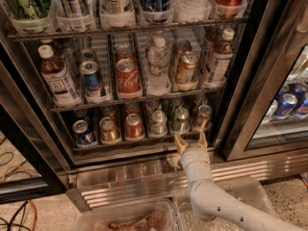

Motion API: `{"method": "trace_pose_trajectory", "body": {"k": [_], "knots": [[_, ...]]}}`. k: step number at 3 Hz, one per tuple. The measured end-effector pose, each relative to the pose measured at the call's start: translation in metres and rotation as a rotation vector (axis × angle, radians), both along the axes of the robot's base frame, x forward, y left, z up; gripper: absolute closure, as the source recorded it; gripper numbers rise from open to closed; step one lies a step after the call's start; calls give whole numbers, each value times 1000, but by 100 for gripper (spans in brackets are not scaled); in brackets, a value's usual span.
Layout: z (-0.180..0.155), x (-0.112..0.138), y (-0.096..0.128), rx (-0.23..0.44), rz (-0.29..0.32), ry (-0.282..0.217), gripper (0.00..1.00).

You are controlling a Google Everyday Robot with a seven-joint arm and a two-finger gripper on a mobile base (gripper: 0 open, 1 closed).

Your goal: Pick orange can from bottom shelf of fridge

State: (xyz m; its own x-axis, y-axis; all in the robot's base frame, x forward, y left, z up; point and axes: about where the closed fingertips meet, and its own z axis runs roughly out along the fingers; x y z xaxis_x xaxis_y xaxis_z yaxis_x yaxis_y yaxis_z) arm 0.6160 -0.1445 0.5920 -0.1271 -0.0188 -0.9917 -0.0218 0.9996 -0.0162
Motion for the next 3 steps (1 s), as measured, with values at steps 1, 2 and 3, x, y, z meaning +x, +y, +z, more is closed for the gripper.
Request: {"method": "trace_pose_trajectory", "body": {"k": [1, 2, 3], "knots": [[-2, 6, -7, 1, -34, -4, 34], [-2, 12, -11, 3, -55, -12, 36], [-1, 19, -17, 1, -77, -22, 35]]}}
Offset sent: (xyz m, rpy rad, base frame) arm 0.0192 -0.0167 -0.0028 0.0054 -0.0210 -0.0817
